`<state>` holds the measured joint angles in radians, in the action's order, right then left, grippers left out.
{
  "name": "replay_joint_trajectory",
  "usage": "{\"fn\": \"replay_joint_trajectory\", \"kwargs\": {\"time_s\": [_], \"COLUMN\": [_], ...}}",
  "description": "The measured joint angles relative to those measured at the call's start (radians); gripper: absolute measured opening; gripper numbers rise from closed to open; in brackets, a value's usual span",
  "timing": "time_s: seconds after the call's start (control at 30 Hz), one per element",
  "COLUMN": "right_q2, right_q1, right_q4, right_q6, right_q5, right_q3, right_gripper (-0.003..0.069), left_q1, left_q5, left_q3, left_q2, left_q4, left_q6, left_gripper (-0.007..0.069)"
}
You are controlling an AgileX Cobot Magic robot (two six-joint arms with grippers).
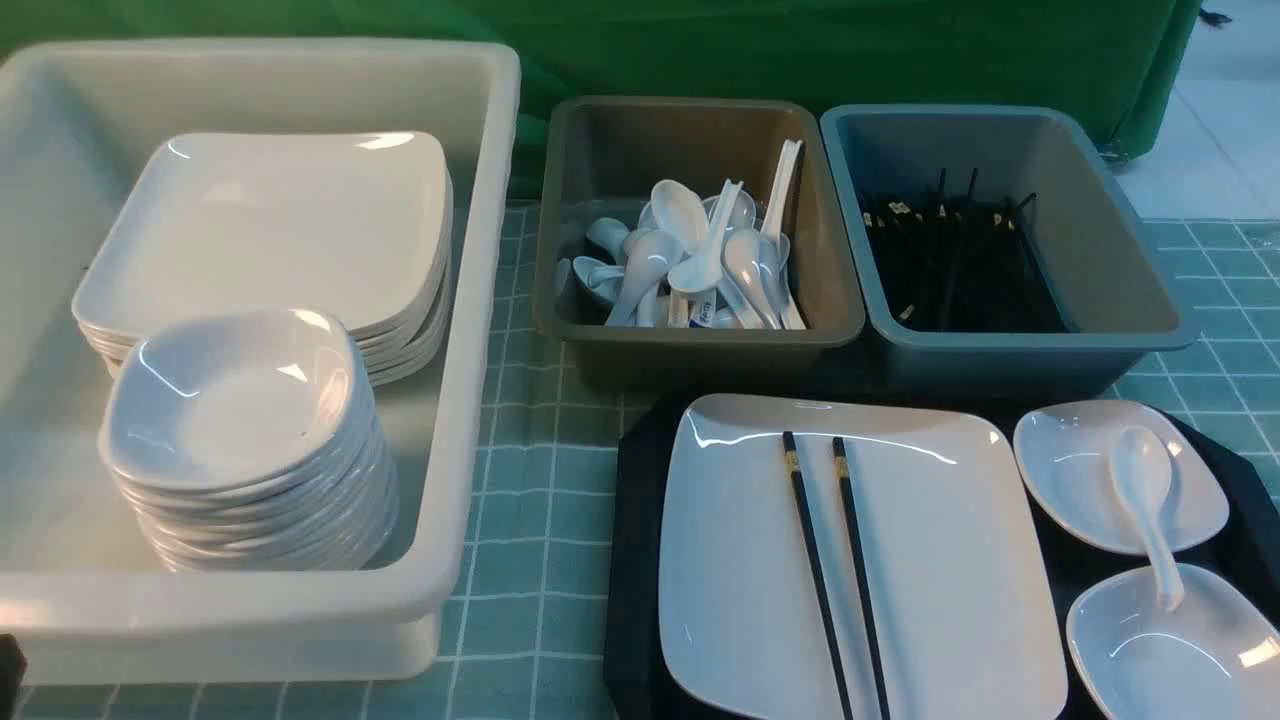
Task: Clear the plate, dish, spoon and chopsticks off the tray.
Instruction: Use the right arm to grab a pair of chopsticks from the plate
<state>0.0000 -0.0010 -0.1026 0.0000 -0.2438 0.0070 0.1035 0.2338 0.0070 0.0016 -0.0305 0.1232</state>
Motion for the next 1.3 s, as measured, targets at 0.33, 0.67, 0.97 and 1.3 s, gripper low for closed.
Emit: {"fn": "replay_joint_trajectory", "kwargs": {"time_s": [0.33,0.67,0.97,1.3], "right_q2": [0.000,0.000,0.000,0.000], "right_q1": [0.000,0.000,0.000,0.000], "right_q4": [0.000,0.000,0.000,0.000], "right_q6": [0.000,0.000,0.000,0.000], "right_q5": [0.000,0.000,0.000,0.009], "right_q3": [0.000,0.000,0.000,0.000], "right_gripper": [0.0241,0.0241,0.0241,0.0241], "left_q1": [0.000,0.000,0.000,0.000], "left_q5": [0.000,-0.065,-0.326,-0.880], "left_q3": [0.000,0.000,0.000,-0.022], "left_q2": [0.000,0.000,0.000,-0.002], "left_q4": [0.000,-0.100,-0.383,-0.355], "left_q6": [0.000,-0.005,-0.022,-0.449], "left_gripper": [0.0017,0.0017,0.0017,0.0017]}}
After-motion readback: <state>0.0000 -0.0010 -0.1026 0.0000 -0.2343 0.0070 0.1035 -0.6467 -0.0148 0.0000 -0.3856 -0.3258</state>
